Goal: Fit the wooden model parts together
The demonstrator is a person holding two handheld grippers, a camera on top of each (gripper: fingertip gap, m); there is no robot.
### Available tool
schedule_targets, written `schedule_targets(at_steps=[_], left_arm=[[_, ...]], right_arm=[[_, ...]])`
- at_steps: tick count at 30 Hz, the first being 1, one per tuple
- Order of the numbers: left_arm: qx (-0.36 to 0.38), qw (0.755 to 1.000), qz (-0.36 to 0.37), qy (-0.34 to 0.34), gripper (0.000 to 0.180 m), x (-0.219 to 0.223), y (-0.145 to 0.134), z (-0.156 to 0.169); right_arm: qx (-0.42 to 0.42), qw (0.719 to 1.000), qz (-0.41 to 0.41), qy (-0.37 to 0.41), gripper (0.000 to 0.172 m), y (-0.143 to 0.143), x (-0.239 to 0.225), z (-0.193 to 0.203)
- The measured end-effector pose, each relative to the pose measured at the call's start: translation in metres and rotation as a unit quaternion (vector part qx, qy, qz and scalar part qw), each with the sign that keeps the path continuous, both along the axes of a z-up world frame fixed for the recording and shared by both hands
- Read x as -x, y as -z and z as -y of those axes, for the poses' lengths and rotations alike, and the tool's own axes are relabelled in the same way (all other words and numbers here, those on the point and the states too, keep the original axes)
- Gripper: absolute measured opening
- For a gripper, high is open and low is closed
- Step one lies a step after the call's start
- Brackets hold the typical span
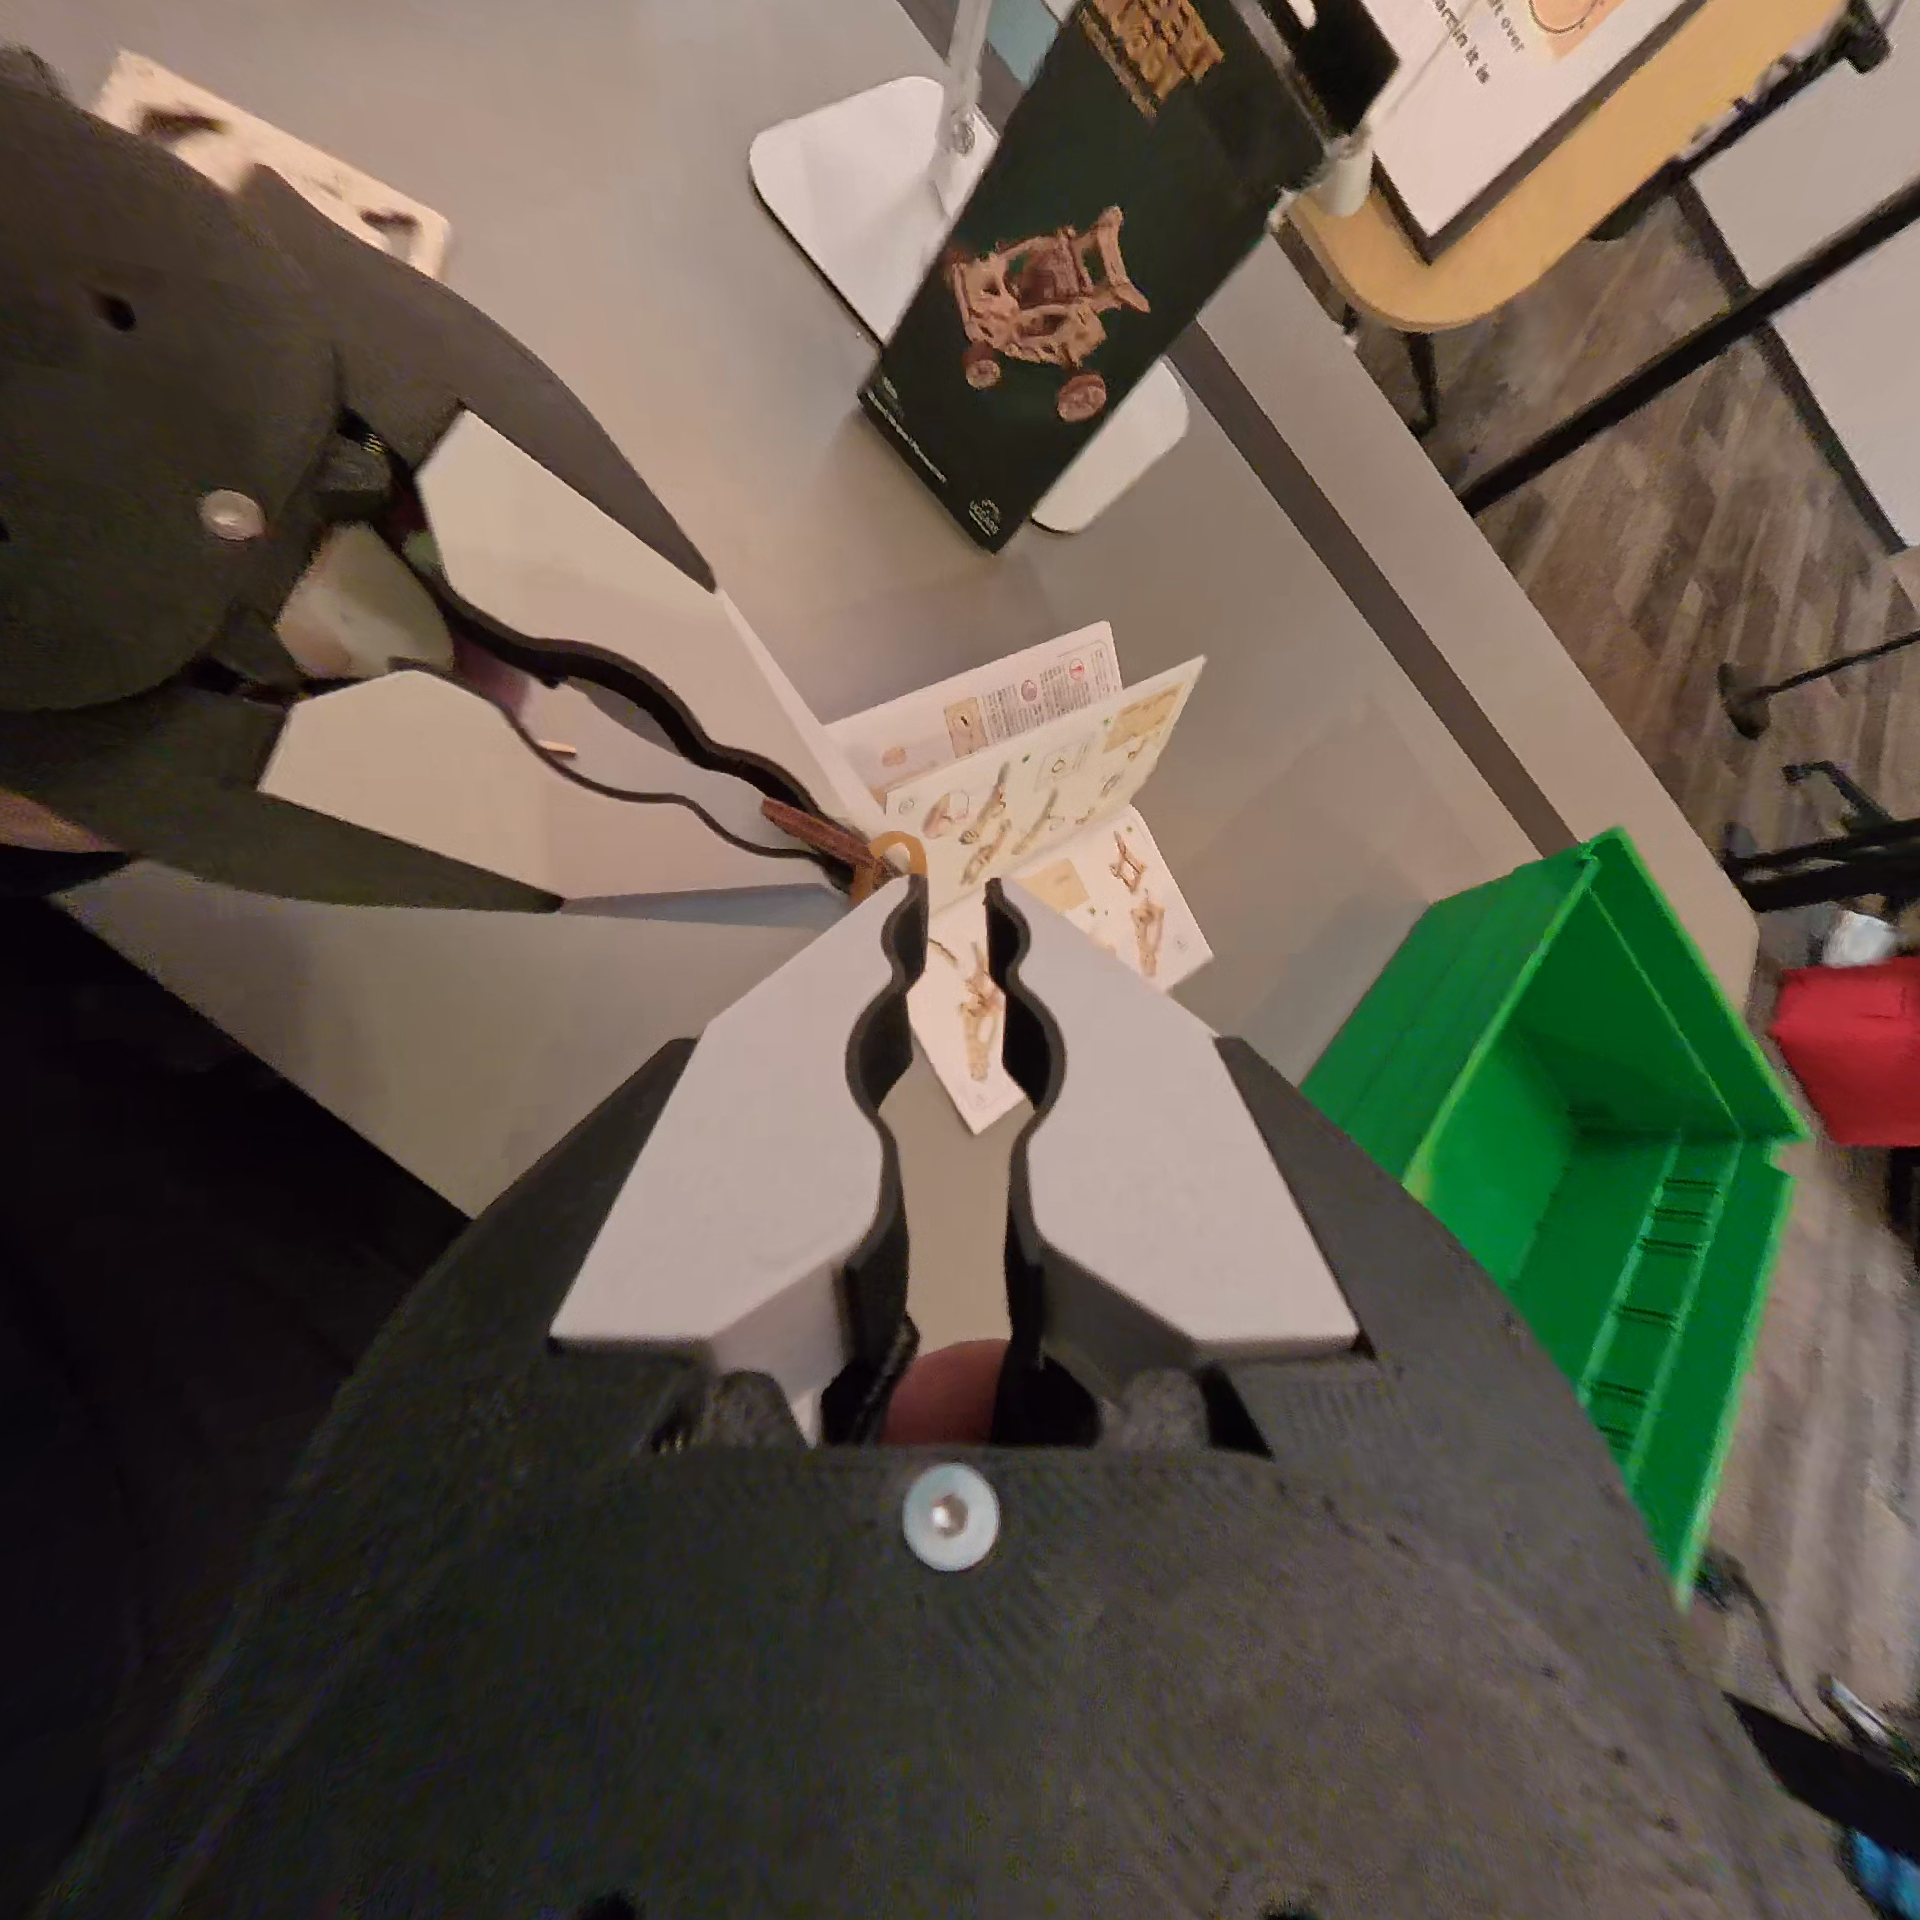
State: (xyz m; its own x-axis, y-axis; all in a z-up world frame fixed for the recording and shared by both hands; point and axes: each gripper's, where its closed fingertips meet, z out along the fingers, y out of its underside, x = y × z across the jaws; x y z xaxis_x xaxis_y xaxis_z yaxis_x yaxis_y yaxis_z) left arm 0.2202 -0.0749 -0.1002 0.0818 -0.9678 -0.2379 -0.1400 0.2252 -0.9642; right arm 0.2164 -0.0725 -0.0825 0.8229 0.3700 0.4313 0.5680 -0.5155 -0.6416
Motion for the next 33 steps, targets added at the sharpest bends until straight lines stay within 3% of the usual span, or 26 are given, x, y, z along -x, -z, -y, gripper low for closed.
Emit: schedule_targets(at_steps=[5,8,12,22,26,32,33], left_arm=[[0.020,0.999,0.026,0.006,0.001,0.004,-0.007,-0.003],[0.015,0.999,0.038,0.020,0.001,0.004,-0.012,0.002],[0.027,0.997,0.059,0.047,0.001,0.006,-0.018,0.009],[0.055,0.987,0.100,0.110,0.001,0.010,-0.033,0.025],[0.072,0.983,0.113,0.127,0.001,0.012,-0.037,0.028],[0.083,0.978,0.124,0.146,0.001,0.014,-0.040,0.031],[0.084,0.978,0.124,0.147,0.001,0.014,-0.041,0.031]], right_arm=[[0.018,0.985,-0.168,-0.019,0.018,-0.001,0.009,0.008],[0.019,0.957,-0.289,-0.021,0.032,-0.001,0.013,0.006],[0.008,0.918,-0.389,-0.079,0.031,-0.007,0.020,0.009],[-0.036,0.859,-0.461,-0.218,0.021,-0.019,0.028,0.021],[-0.053,0.841,-0.482,-0.238,0.015,-0.024,0.027,0.022],[-0.067,0.836,-0.483,-0.253,0.008,-0.028,0.026,0.024],[-0.073,0.839,-0.476,-0.255,0.000,-0.030,0.025,0.024]])
